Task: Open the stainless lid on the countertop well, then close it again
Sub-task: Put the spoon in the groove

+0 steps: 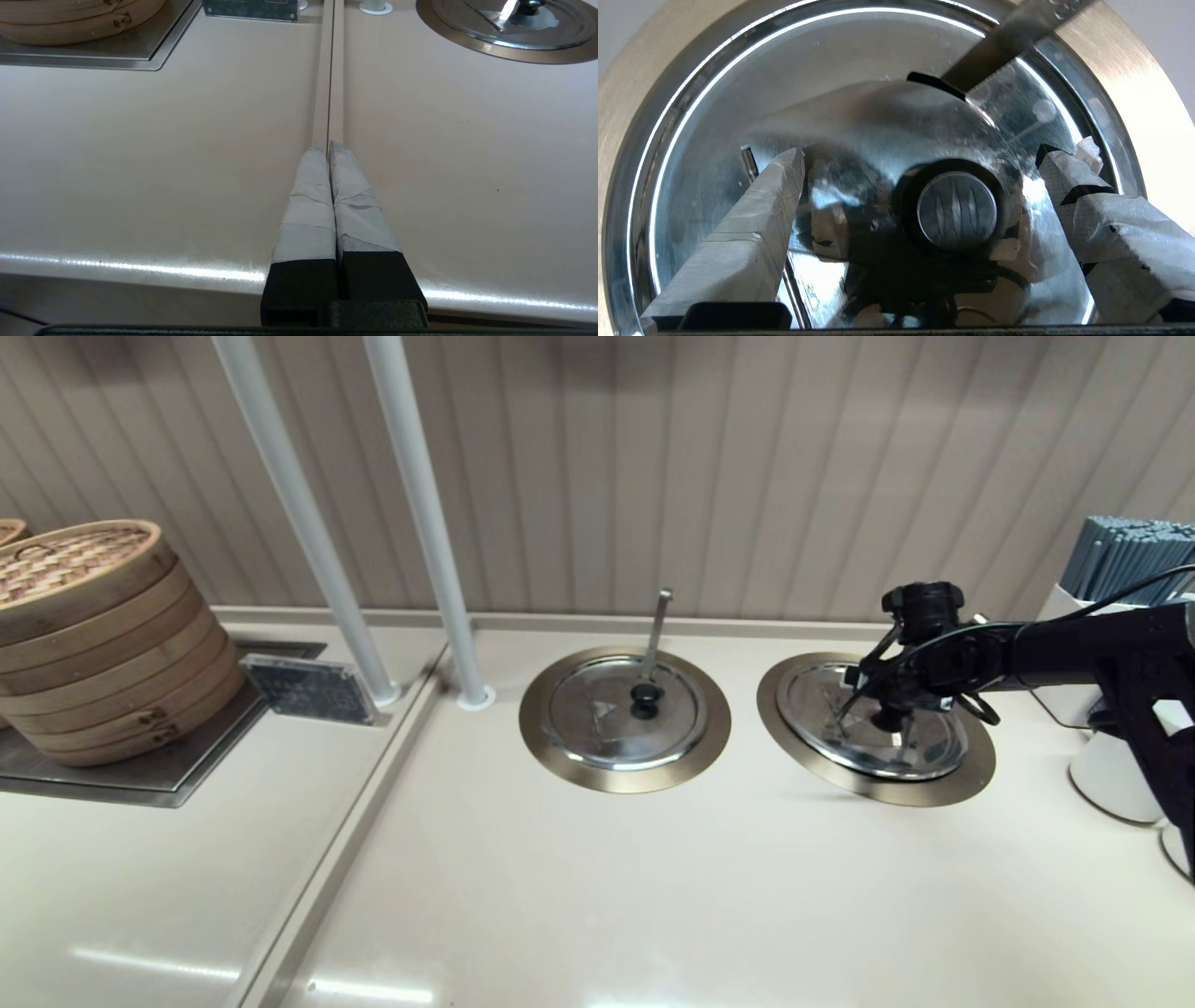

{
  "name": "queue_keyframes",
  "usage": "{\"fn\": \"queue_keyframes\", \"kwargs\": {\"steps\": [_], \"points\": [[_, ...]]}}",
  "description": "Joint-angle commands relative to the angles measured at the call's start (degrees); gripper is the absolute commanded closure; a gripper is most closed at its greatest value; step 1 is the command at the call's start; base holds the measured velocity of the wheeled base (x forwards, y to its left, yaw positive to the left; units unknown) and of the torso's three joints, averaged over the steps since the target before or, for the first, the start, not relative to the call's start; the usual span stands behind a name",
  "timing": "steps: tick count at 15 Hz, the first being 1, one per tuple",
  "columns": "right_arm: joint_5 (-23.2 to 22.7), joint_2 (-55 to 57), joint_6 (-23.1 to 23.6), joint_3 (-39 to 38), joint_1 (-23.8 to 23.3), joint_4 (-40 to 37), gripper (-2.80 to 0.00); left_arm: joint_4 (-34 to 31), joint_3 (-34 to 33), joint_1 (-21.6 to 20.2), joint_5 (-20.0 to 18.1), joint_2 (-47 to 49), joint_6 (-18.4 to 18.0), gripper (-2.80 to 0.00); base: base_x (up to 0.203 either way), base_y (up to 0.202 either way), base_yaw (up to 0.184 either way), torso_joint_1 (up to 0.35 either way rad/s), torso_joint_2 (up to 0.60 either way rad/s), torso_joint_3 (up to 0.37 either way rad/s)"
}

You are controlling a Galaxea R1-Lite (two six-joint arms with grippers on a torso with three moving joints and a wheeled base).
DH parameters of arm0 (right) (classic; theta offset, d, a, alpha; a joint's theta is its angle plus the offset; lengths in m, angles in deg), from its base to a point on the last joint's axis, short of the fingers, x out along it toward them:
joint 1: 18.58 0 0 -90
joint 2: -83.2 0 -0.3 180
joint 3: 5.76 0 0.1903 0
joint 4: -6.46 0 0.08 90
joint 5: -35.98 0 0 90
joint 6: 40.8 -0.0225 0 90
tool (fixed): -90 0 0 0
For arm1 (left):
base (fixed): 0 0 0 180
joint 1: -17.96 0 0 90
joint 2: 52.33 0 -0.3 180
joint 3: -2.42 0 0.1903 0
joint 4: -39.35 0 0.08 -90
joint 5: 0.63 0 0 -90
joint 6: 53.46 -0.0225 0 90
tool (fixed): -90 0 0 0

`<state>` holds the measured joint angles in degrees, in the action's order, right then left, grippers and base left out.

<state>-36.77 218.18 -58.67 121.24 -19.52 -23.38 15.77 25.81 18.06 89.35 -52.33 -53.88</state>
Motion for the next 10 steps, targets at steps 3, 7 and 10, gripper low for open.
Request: {"fn": "queue_keyframes", "kwargs": {"steps": [3, 7, 10], "points": [[-0.9, -13.1, -0.9, -14.1, -0.1, 0.2, -2.80, 0.0, 0.0, 0.0, 0.0, 0.0, 0.0, 0.00, 0.000, 0.000, 0.000, 0.000, 0.00, 0.000], [-6.8, -25.9, -0.8, -23.8, -1.4, 0.5, 0.00, 0.0, 0.1, 0.0, 0.0, 0.0, 0.0, 0.00, 0.000, 0.000, 0.000, 0.000, 0.00, 0.000], [-11.0, -36.5, 0.0, -35.1, -1.7, 1.5, 0.00, -0.1, 0.0, 0.0, 0.0, 0.0, 0.0, 0.00, 0.000, 0.000, 0.000, 0.000, 0.00, 0.000]]}}
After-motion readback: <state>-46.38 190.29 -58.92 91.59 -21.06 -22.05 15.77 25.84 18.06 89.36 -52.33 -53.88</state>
